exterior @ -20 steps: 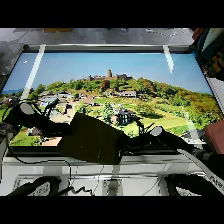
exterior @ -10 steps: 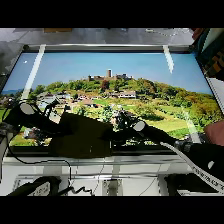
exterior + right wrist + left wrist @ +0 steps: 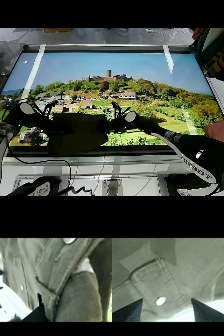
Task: Fold the clothes and pants, and hang the long-sleeved shirts on hangers.
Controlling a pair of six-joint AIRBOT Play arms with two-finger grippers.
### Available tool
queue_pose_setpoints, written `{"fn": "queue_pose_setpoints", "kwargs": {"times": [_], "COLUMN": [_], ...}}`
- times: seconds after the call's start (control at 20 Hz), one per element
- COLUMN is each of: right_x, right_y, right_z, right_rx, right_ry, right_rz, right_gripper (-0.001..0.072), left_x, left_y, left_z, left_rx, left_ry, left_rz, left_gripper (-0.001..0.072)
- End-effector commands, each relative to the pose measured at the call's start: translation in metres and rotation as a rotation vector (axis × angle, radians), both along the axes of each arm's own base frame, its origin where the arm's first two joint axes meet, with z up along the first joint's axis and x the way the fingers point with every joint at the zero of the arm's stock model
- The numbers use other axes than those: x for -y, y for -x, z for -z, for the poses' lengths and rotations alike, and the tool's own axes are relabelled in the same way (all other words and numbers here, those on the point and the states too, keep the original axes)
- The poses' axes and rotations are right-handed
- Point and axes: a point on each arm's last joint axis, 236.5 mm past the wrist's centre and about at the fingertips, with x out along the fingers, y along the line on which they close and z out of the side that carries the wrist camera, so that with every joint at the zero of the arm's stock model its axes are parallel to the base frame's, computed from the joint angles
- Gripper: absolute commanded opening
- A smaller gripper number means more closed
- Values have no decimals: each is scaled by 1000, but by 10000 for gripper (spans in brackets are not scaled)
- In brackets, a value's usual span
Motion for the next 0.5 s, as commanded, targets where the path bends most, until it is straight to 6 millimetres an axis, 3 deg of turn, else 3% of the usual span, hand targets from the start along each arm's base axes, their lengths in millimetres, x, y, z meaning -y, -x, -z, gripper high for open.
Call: {"fn": "queue_pose_setpoints", "kwargs": {"times": [0.0,0.15,0.25,0.35,0.45], "right_x": [42,103,162,225,299], "right_y": [-44,-89,-118,-131,-126], "right_z": [-18,-55,-88,-119,-149], "right_rx": [140,193,232,273,298], "right_ry": [101,119,129,170,264], "right_rz": [-61,27,150,258,355], "right_gripper": [32,32,32,32,32], "left_x": [-1,-4,-6,-6,-7], "left_y": [-9,-33,-49,-58,-59], "left_z": [-7,-30,-46,-56,-58], "left_rx": [37,120,175,210,215], "left_ry": [-3,-13,-19,-23,-24], "left_rz": [18,17,18,17,17], "left_gripper": [701,701,701,701,701]}}
